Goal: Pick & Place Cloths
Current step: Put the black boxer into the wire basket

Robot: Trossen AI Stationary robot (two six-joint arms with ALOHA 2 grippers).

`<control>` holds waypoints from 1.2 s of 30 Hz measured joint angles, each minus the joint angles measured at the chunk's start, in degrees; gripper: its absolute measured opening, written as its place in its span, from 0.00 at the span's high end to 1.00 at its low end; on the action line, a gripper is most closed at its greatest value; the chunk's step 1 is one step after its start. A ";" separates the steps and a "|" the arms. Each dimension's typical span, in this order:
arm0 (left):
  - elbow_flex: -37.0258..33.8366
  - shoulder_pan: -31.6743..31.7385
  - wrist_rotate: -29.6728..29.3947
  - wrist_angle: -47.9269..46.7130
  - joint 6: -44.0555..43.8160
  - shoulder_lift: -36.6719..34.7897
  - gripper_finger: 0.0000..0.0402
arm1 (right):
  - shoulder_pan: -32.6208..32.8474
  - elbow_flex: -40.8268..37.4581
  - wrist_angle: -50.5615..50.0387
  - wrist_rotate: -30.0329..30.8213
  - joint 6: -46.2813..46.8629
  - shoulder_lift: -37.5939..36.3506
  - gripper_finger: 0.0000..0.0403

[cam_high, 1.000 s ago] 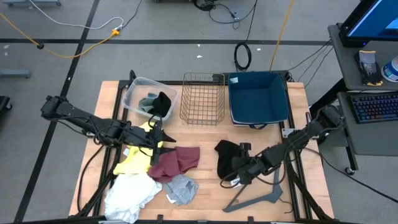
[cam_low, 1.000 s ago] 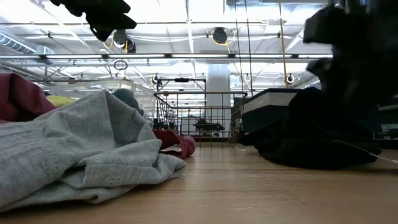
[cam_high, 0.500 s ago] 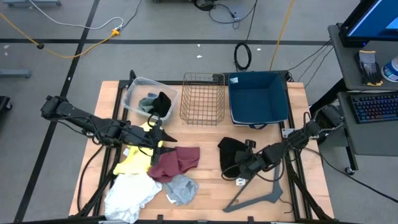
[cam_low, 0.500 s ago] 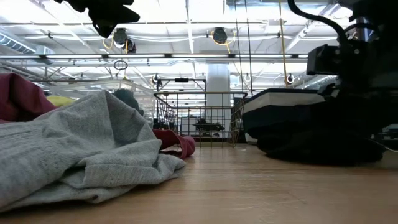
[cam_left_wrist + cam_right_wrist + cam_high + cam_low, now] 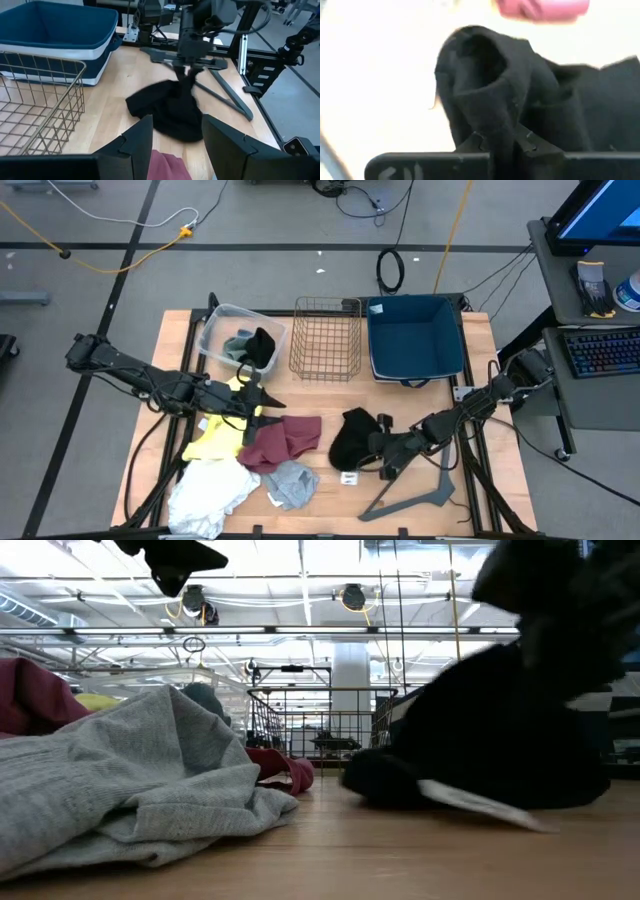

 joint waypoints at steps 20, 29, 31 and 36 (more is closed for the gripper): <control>0.00 0.00 9.13 19.98 4.40 15.76 0.58 | -0.01 0.07 25.15 -1.37 -21.05 -14.22 1.00; 0.00 0.17 11.73 33.06 7.04 19.91 0.57 | -0.02 0.07 31.72 -1.35 -31.68 -21.50 1.00; 0.02 0.17 12.53 34.59 7.04 20.14 0.54 | -0.03 0.07 32.66 -0.83 -33.47 -22.15 1.00; 0.02 0.11 12.63 37.76 6.86 20.17 0.45 | -0.12 0.07 33.67 2.02 -36.47 -22.47 1.00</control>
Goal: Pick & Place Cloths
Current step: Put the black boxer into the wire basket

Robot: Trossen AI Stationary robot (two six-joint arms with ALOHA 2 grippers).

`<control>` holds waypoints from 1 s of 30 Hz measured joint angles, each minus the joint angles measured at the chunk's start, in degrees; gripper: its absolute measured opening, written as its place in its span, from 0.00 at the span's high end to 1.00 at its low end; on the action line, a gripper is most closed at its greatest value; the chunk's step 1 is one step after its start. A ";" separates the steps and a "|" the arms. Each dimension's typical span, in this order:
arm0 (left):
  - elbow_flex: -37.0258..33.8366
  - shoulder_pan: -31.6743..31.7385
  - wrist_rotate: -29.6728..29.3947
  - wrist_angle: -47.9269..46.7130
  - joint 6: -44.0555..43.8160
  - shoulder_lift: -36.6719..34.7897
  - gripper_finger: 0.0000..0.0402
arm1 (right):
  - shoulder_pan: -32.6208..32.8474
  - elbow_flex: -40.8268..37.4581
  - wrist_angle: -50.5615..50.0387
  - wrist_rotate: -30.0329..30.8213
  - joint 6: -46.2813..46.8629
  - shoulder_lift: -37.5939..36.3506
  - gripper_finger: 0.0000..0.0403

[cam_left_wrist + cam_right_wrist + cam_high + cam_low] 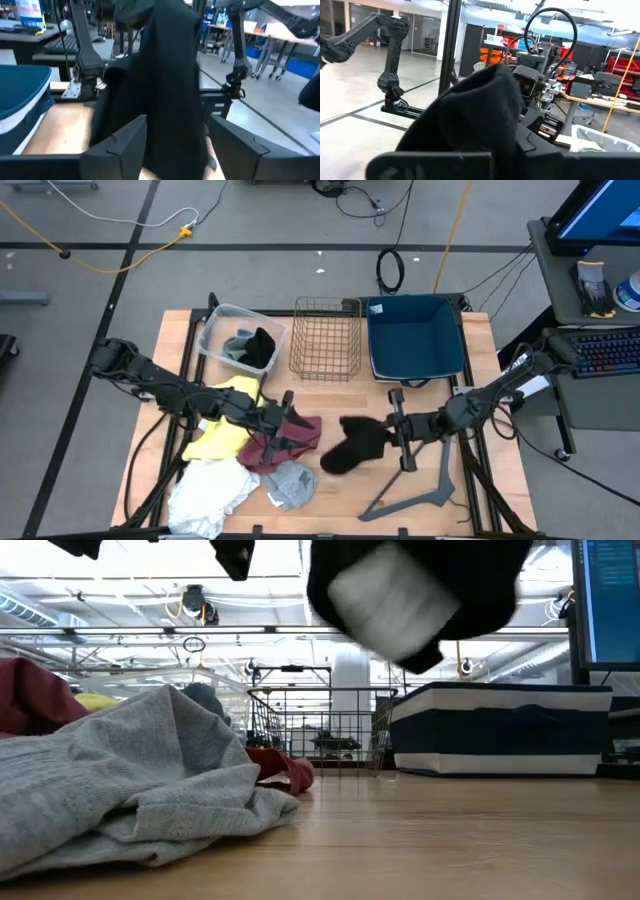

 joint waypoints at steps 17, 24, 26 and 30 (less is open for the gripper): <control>-0.02 0.01 -3.58 3.09 -1.49 1.14 0.28 | -4.15 0.00 4.48 -0.13 -0.99 0.97 1.00; 1.26 1.02 -4.20 4.99 -2.11 4.63 0.28 | -5.33 0.00 4.97 -0.29 -0.31 1.62 1.00; 1.44 1.10 -3.53 5.45 -2.49 5.61 0.28 | -5.61 0.00 5.02 -0.31 -0.23 1.62 1.00; 3.56 1.51 -2.03 6.36 -2.86 9.08 0.28 | -5.66 0.00 5.55 -0.32 -0.36 1.62 1.00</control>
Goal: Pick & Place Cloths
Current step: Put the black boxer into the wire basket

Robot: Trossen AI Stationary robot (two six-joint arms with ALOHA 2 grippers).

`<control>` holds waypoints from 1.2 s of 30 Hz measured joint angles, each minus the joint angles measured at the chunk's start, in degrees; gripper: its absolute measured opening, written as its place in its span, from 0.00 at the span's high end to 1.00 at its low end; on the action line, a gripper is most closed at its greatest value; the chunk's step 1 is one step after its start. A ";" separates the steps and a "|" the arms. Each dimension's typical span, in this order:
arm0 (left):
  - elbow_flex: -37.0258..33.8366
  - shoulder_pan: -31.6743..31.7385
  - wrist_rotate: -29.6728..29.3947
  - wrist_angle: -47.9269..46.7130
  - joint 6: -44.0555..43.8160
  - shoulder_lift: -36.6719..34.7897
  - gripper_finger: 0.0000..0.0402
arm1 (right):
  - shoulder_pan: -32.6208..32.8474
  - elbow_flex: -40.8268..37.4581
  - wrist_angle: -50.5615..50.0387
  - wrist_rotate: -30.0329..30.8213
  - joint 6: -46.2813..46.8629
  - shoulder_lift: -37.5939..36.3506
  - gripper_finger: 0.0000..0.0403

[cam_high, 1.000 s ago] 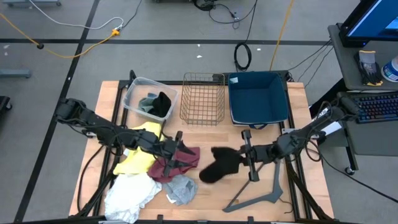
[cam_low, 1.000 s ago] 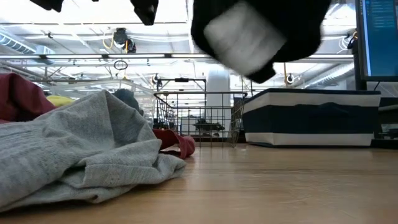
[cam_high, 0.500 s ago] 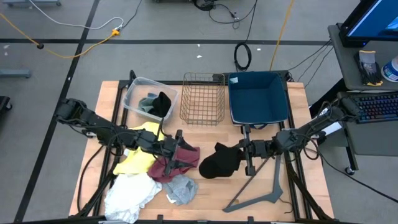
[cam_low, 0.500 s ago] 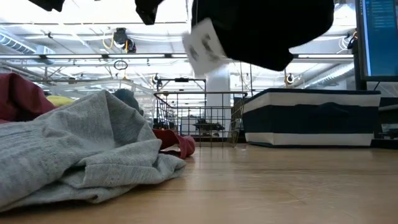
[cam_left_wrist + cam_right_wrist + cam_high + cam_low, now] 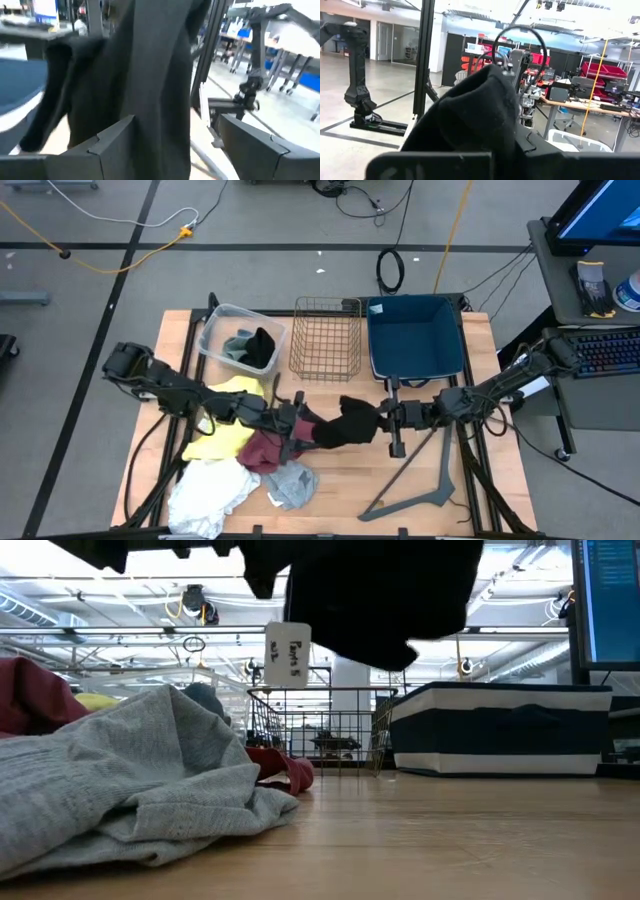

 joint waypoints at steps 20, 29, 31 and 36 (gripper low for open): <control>16.88 3.10 10.14 -6.32 -1.96 16.34 0.36 | 0.07 0.00 -0.56 -0.06 0.48 0.00 1.00; 20.55 3.34 10.63 -17.76 -1.65 17.81 0.83 | 0.20 0.00 -0.68 -0.40 1.71 0.00 1.00; 20.55 3.34 10.67 -18.52 -1.60 17.65 0.95 | 0.20 0.00 -0.77 -1.77 3.00 0.00 0.98; 20.55 3.34 10.70 -20.69 -1.66 17.59 0.97 | 0.71 0.00 -2.72 -4.84 5.85 0.00 0.94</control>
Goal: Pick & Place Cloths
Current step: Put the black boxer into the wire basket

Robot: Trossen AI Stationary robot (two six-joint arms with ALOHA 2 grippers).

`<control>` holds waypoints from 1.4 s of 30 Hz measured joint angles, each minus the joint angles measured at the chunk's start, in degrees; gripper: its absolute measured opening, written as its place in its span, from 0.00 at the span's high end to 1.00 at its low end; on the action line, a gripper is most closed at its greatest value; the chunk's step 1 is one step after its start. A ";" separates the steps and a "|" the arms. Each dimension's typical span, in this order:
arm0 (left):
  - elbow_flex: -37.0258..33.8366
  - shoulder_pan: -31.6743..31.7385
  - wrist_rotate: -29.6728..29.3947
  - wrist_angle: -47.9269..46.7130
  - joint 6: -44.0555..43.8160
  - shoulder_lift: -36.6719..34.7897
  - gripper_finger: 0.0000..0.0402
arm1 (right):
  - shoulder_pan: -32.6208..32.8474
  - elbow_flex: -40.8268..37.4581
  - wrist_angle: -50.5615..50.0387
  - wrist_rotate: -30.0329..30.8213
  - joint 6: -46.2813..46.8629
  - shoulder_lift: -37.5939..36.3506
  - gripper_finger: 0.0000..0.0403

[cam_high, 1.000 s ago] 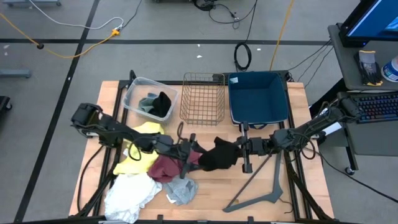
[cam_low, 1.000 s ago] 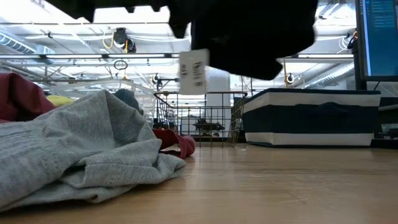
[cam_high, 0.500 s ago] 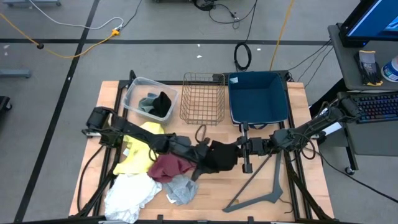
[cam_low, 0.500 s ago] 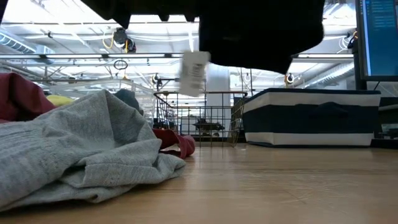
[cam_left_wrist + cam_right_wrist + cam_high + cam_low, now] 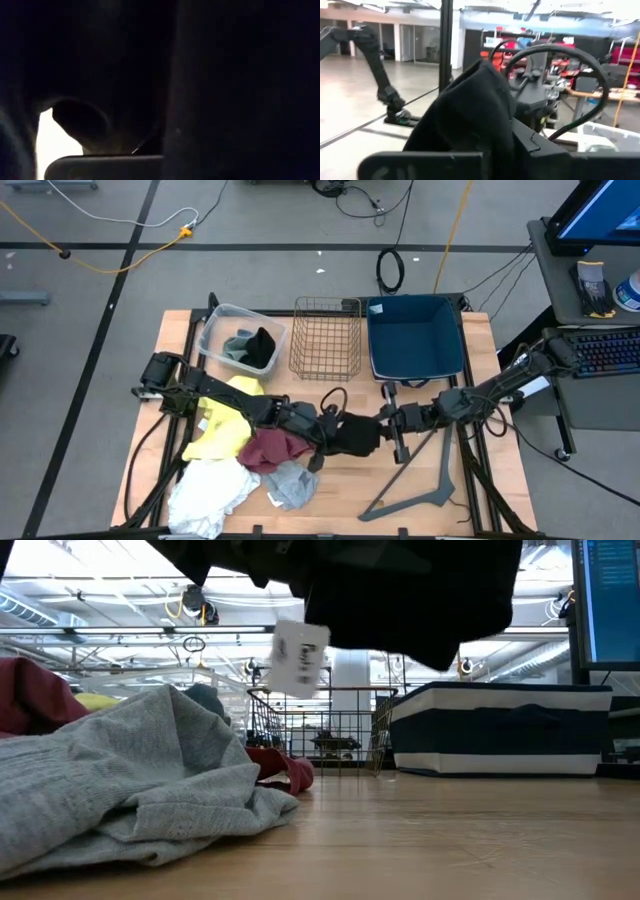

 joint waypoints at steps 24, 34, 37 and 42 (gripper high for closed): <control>6.12 1.70 -13.14 -23.45 4.69 -6.65 1.00 | 11.48 0.04 -16.50 0.16 11.00 0.00 0.71; 7.19 1.44 -22.15 -26.35 10.09 -14.34 1.00 | 16.53 0.04 -19.19 0.39 14.49 -0.02 0.72; 7.21 1.51 -24.85 -25.90 11.95 -15.71 1.00 | 17.10 0.04 -21.11 0.52 16.30 -0.02 0.72; 7.21 1.69 -29.77 -25.05 14.91 -17.37 1.00 | 17.28 0.04 -23.94 0.14 19.02 -0.02 0.72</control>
